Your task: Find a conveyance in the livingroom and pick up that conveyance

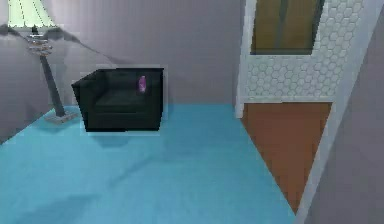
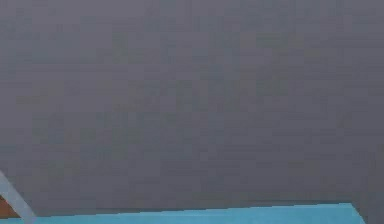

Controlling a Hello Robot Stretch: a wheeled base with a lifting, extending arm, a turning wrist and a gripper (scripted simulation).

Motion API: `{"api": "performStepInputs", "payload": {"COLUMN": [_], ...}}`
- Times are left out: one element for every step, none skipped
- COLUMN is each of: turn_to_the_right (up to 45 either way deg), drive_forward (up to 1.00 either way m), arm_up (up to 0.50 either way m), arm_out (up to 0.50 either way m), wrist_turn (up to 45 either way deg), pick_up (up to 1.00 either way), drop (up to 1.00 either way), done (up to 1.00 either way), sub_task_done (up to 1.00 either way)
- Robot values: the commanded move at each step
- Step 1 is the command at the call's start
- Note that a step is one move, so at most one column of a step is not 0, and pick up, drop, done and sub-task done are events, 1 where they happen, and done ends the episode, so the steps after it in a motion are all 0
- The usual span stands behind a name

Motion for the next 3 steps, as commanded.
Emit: {"api": "performStepInputs", "payload": {"turn_to_the_right": [-45.0, -30.0, 0.0], "drive_forward": [0.0, 0.0, 0.0], "arm_up": [0.0, 0.0, 0.08], "arm_out": [0.0, 0.0, 0.0], "wrist_turn": [0.0, 0.0, 0.0], "pick_up": [0.0, 0.0, 0.0], "drop": [0.0, 0.0, 0.0], "done": [0.0, 0.0, 0.0], "sub_task_done": [0.0, 0.0, 0.0]}}
